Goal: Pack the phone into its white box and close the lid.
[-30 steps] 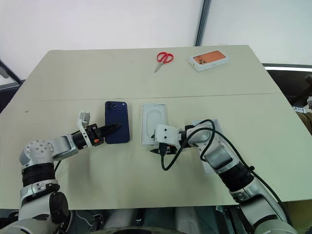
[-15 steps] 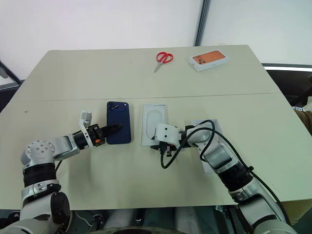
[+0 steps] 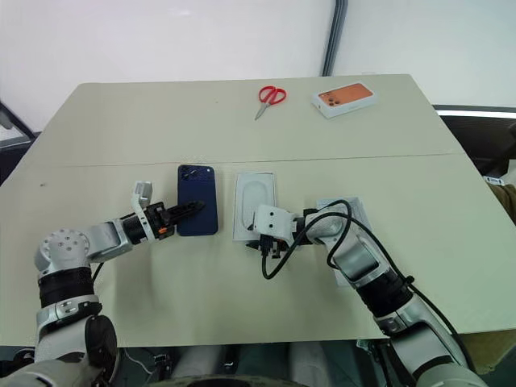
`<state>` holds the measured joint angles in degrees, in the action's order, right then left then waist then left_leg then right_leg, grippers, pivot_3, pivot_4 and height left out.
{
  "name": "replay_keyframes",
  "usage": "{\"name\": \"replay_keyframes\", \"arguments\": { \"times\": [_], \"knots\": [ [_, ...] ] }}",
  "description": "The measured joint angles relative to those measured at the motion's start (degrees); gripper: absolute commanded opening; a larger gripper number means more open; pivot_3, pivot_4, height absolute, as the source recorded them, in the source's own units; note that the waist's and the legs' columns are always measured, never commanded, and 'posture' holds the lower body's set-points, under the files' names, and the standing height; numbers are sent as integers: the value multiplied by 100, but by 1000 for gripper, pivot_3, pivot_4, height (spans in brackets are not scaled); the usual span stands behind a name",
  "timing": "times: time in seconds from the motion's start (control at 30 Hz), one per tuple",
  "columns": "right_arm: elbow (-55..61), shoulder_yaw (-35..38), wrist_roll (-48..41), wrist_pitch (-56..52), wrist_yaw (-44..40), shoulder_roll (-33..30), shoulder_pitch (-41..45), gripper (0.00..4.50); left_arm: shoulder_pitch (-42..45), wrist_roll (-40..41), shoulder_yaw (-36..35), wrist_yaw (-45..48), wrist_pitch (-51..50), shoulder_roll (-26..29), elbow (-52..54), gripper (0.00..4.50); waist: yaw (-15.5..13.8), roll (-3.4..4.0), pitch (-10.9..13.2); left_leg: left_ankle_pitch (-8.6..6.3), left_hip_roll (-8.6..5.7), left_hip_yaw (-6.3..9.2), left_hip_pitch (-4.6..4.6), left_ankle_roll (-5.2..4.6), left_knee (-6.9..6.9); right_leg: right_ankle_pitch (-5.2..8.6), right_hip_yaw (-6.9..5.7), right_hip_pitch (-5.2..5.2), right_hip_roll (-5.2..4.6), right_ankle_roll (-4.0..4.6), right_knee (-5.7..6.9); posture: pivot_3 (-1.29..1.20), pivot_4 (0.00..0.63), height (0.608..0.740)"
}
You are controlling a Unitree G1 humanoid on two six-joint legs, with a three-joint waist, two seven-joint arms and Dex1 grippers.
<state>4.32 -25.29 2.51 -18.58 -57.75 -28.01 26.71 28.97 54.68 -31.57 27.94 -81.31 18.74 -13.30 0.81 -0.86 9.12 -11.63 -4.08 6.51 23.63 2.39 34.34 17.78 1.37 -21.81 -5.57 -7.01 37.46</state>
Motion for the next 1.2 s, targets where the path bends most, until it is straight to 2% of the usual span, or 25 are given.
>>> {"name": "replay_keyframes", "arguments": {
  "times": [0.37,0.5,0.7,0.8,0.9,1.13,1.2],
  "knots": [
    [49,-248,82,-80,78,434,-23,1839,517,439,-170,-455,-153,-187,33,0,42,-12,6,2,2,0,-2,4,-3,0,0,-2,3,0,2,0,150,740],
    [-112,-341,177,-351,332,821,102,1839,523,484,-254,-576,-153,-199,-2,0,75,-12,6,6,5,1,-2,10,-7,0,1,-10,7,0,9,0,150,740],
    [-175,-362,166,-600,418,905,243,1839,425,584,-308,-701,-154,-288,19,0,17,-13,7,6,1,0,-2,9,-4,0,2,-7,3,0,9,0,150,740],
    [-175,-352,115,-747,440,911,270,2647,304,608,-306,-737,-159,-338,56,0,13,-15,8,6,0,1,-2,9,-3,0,2,-6,3,0,9,0,150,740],
    [-144,-296,53,-803,445,863,263,4135,239,614,-295,-763,-172,-352,69,0,12,-16,9,5,0,1,-2,9,-4,0,2,-6,3,0,9,0,150,740],
    [394,137,-399,-999,387,720,217,4135,224,687,-259,-762,-168,-349,72,0,10,-22,13,5,0,1,-1,9,-5,0,2,-6,3,0,9,0,150,740],
    [551,329,-506,-1064,336,465,221,4135,224,704,-195,-756,-165,-345,72,0,-3,-25,15,5,-1,1,-1,8,-4,0,1,-4,2,0,8,0,150,740]
  ]
}}
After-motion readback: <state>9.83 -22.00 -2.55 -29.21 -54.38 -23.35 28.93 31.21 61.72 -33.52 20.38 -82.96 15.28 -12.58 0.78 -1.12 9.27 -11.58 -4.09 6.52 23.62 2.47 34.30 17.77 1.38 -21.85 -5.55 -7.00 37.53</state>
